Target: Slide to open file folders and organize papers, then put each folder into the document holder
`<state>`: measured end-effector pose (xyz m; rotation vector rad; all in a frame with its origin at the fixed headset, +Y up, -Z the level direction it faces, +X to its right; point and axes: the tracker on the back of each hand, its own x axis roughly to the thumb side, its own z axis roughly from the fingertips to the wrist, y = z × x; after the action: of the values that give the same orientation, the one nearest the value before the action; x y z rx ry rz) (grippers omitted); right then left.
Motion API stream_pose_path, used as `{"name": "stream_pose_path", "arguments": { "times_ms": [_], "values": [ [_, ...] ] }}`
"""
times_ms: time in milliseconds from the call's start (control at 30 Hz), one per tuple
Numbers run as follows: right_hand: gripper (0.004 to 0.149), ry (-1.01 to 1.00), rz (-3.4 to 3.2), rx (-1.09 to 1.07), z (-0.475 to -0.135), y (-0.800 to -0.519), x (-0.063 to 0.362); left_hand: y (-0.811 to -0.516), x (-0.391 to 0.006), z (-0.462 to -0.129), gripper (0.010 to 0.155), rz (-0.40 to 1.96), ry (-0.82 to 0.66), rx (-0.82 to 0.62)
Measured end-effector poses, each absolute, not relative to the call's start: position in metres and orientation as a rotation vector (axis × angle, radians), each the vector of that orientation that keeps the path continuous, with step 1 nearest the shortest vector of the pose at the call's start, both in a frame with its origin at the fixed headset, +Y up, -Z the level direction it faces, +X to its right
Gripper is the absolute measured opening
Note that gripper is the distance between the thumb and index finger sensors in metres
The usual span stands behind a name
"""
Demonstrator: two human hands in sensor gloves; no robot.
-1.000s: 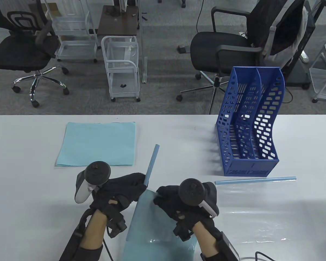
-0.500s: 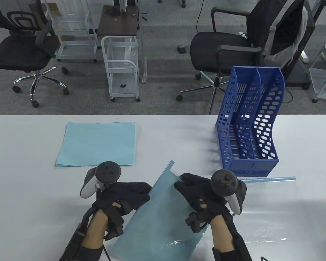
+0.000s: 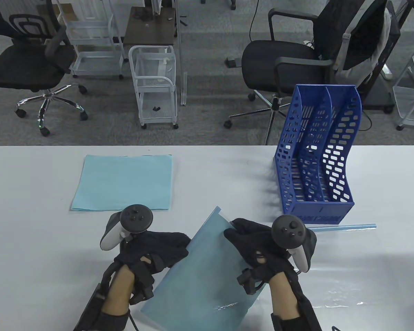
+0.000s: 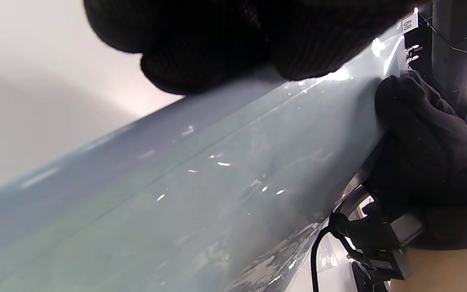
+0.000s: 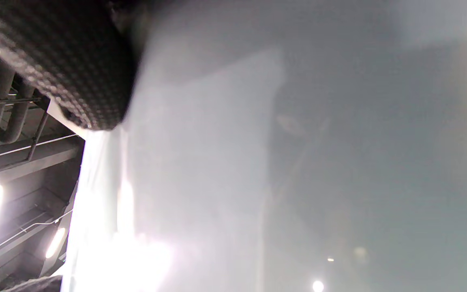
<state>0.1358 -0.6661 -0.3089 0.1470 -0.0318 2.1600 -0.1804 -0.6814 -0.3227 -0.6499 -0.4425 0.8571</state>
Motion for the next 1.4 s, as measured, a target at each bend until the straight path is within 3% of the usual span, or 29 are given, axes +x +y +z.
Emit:
{"name": "stream_pose_path", "arguments": {
  "times_ms": [333,400,533,600,667,700,800,867,967,1167,1300,1400],
  "values": [
    [0.038,-0.028,2.156,0.198,-0.308,-0.665,0.137,-0.686,-0.183,-0.324,0.048,0.841,-0.419,-0.647],
    [0.038,-0.068,2.121,0.231,-0.306,-0.661,0.138,-0.695,-0.183,-0.327,0.060,0.821,-0.388,-0.684],
    [0.038,-0.151,2.114,0.254,-0.301,-0.654,0.141,-0.721,-0.178,-0.335,0.065,0.959,-0.456,-0.827],
    [0.038,-0.218,2.147,0.233,-0.299,-0.652,0.143,-0.731,-0.174,-0.339,0.053,1.051,-0.513,-0.852],
    [0.039,-0.276,2.149,0.193,-0.297,-0.652,0.145,-0.731,-0.174,-0.341,0.045,1.108,-0.520,-0.747],
    [0.044,-0.298,2.148,0.160,-0.296,-0.653,0.146,-0.729,-0.174,-0.342,0.044,1.102,-0.511,-0.703],
    [0.083,-0.355,2.186,0.029,-0.297,-0.653,0.165,-0.720,-0.184,-0.341,0.043,1.076,-0.462,-0.531],
    [0.095,-0.349,2.152,-0.047,-0.299,-0.658,0.186,-0.717,-0.192,-0.341,0.043,1.153,-0.437,-0.444],
    [0.104,-0.225,1.890,-0.036,-0.305,-0.672,0.205,-0.715,-0.205,-0.340,0.042,1.317,-0.419,-0.329],
    [0.111,0.333,1.555,0.308,-0.306,-0.715,0.187,-0.715,-0.209,-0.340,0.042,1.536,-0.434,-0.259],
    [0.105,0.417,1.558,0.395,-0.304,-0.722,0.168,-0.711,-0.203,-0.337,0.042,1.506,-0.477,-0.287],
    [0.092,0.471,1.547,0.432,-0.306,-0.725,0.155,-0.708,-0.199,-0.335,0.042,1.434,-0.473,-0.306]
  ]
}}
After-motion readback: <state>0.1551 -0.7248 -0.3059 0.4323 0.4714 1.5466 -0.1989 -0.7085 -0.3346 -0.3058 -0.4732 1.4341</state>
